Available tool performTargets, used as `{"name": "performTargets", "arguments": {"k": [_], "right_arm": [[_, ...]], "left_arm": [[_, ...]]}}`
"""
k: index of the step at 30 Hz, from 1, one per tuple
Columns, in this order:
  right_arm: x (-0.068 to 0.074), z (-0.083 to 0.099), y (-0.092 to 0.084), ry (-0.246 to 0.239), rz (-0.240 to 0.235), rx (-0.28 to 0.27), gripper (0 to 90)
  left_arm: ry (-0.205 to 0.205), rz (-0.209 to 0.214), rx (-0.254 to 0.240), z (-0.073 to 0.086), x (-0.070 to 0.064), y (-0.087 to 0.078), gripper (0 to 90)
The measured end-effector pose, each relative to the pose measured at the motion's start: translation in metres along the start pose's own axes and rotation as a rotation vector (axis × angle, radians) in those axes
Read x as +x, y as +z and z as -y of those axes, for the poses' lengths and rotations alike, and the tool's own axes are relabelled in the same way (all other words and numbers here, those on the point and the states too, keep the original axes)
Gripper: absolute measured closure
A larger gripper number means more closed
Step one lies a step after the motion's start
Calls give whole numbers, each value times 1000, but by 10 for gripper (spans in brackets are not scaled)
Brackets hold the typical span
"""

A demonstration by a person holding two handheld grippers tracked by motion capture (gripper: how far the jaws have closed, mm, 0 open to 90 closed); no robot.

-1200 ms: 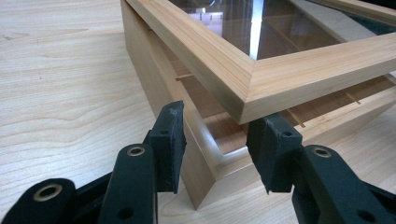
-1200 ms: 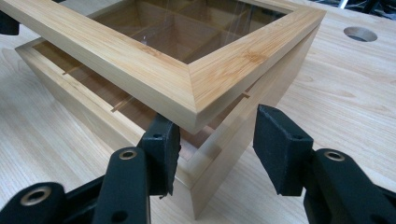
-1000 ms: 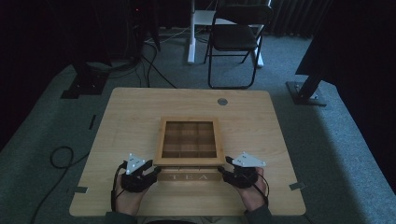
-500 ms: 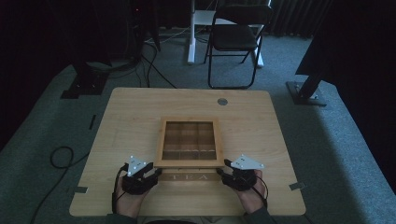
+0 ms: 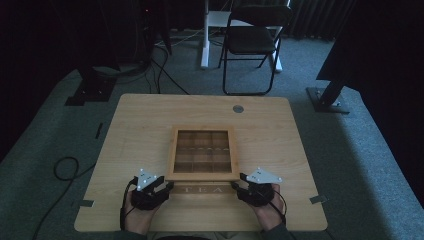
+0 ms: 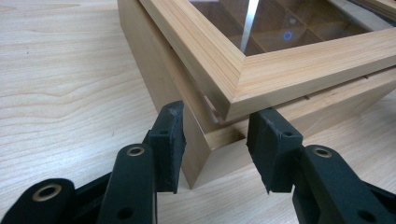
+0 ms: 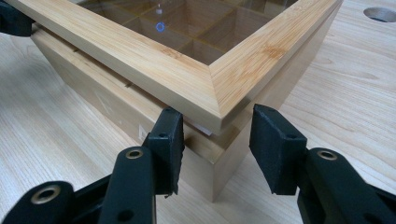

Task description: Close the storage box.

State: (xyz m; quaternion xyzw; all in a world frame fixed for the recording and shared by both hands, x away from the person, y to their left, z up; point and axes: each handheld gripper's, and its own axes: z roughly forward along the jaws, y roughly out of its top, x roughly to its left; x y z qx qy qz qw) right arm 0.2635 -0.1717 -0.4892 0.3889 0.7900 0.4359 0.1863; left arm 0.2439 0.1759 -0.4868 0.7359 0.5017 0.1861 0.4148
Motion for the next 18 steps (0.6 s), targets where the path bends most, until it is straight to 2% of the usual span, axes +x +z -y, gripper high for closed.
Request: {"name": "performTargets", "arguments": {"k": [18], "right_arm": [[2, 7, 0, 5, -11, 16, 549]], "left_arm": [[17, -13, 11, 7, -3, 1, 558]]}}
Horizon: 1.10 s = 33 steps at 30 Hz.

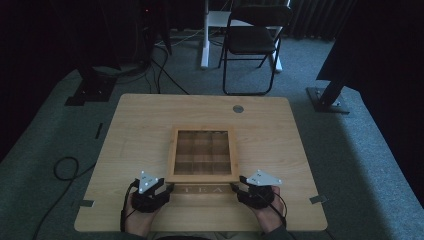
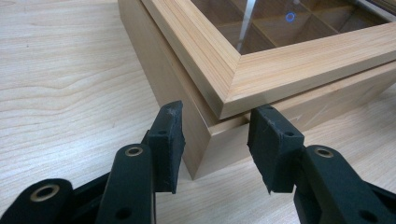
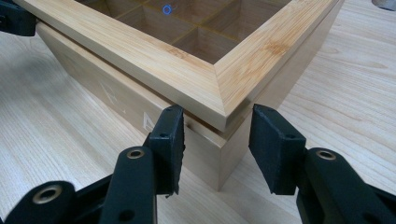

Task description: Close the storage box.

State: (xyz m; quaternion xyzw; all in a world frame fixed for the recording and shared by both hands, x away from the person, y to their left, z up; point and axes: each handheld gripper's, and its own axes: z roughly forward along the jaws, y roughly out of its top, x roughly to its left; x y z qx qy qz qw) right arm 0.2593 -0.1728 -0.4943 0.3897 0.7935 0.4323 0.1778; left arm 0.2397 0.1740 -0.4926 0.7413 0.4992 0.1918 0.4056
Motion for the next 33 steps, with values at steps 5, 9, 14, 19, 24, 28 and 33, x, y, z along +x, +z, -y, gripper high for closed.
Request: {"name": "performTargets", "arguments": {"k": [5, 9, 14, 19, 24, 28, 33], "right_arm": [[1, 1, 1, -1, -2, 6, 553], [1, 2, 1, -1, -3, 12, 557], [1, 3, 2, 0, -6, 19, 557], [2, 4, 1, 2, -11, 18, 549], [0, 3, -2, 15, -16, -7, 532], [0, 3, -3, 16, -15, -14, 519], [0, 2, -6, 14, -11, -36, 506]], "left_arm": [[5, 1, 6, 2, 0, 0, 559], [4, 3, 6, 3, -1, 1, 559], [3, 6, 11, 4, -1, 1, 560], [5, 6, 15, 5, -1, 1, 560], [3, 5, 15, 6, -2, 1, 561], [0, 6, 6, 7, -2, -1, 550], [-13, 10, -33, 3, 1, -11, 530]]}}
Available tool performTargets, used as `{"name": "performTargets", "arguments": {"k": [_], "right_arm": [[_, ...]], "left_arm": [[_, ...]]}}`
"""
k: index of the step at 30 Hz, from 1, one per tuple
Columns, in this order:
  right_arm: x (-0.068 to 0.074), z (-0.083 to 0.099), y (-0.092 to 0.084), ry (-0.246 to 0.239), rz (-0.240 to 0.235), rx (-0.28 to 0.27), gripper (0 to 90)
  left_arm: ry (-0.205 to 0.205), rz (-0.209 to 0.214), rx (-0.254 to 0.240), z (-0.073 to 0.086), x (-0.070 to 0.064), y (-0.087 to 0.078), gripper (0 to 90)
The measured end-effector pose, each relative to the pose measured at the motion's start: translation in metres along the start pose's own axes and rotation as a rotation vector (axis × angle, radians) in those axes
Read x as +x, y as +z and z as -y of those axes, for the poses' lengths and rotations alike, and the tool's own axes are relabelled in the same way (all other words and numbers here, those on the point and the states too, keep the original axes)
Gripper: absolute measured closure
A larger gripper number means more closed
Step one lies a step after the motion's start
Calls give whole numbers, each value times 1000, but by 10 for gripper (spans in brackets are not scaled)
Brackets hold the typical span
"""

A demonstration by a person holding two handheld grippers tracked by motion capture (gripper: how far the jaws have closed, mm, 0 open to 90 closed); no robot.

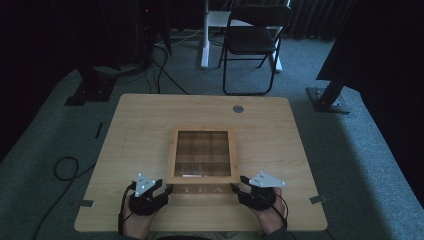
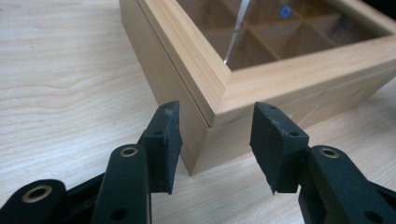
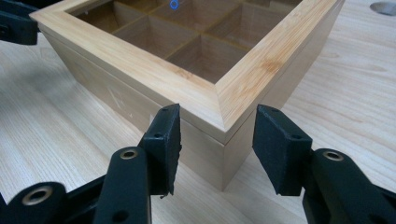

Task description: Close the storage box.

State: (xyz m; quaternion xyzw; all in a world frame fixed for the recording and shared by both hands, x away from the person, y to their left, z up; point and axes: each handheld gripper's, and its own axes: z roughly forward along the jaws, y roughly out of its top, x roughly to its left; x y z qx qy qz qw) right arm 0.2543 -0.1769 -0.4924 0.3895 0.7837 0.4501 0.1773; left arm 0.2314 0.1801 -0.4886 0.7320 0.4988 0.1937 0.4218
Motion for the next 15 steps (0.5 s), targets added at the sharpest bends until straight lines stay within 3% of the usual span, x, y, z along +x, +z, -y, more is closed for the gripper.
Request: {"name": "performTargets", "arguments": {"k": [7, 12, 15], "right_arm": [[-14, -8, -8, 21, 26, -33, 469], [-41, -17, -12, 66, 83, -54, 468], [-60, -20, -6, 86, 119, -18, 463]], "left_arm": [[-12, -17, -52, -9, 7, -13, 527], [-24, -43, -76, -15, 15, -19, 521], [-37, -56, -83, -17, 20, -20, 520]]}}
